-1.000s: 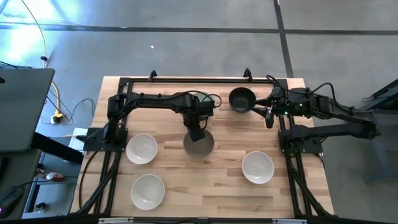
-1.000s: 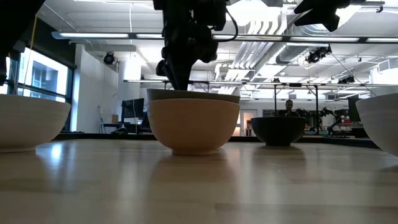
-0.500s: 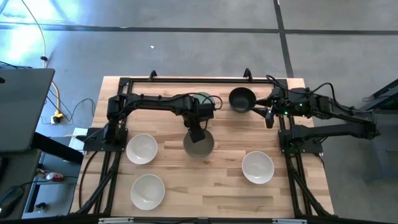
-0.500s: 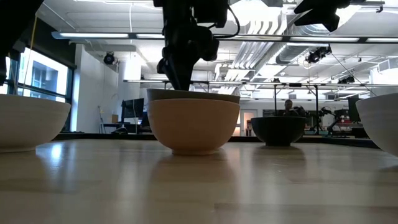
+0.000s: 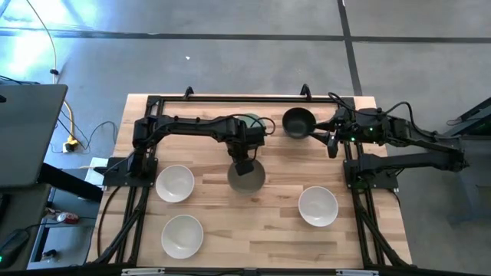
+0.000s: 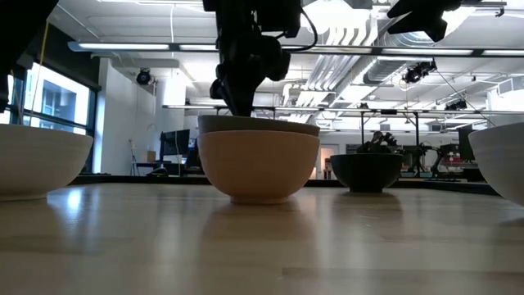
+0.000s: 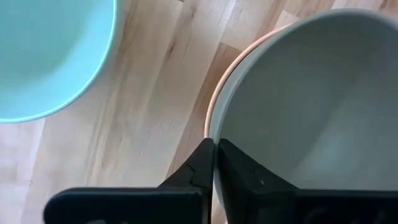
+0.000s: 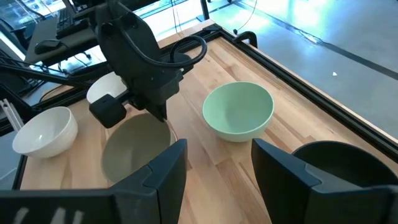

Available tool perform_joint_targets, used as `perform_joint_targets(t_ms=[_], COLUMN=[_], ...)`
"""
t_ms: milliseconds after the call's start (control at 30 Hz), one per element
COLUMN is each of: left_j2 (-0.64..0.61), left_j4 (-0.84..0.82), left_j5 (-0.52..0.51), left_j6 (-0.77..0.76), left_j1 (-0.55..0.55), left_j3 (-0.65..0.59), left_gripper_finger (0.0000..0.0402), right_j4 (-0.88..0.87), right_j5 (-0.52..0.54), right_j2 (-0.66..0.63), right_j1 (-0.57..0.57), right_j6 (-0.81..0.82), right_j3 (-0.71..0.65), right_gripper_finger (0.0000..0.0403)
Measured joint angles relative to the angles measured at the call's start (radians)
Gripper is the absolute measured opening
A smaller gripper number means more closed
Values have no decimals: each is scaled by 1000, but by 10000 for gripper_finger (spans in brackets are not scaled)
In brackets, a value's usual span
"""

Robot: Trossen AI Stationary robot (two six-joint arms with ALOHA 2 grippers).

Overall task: Nest bowls inside each other
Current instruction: Stack the grey bowl on top of the orange bowl

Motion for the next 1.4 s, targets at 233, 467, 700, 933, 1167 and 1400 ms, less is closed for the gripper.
perform_joint_targets(t_ms=[233, 467, 700, 933, 1167, 1400], left_j2=[0, 0, 1, 2, 2, 2], left_j4=[4, 9, 11, 15, 26, 35], left_j5=[-2, -2, 22, 34, 53, 42], left_j6=[4, 5, 7, 7, 7, 4], left_j1=[0, 1, 1, 1, 0, -5], left_j3=[0, 0, 0, 0, 0, 0], left_gripper_finger=[7, 7, 7, 2, 1, 7], right_j4=[0, 0, 0, 0, 0, 0], right_j5=[0, 0, -2, -12, -13, -20], right_j2=[0, 0, 0, 0, 0, 0], right_j1=[0, 0, 0, 0, 0, 0], right_j6=[0, 1, 8, 19, 24, 24], right_j3=[0, 0, 0, 0, 0, 0], right_gripper_finger=[172, 172, 172, 172, 172, 172])
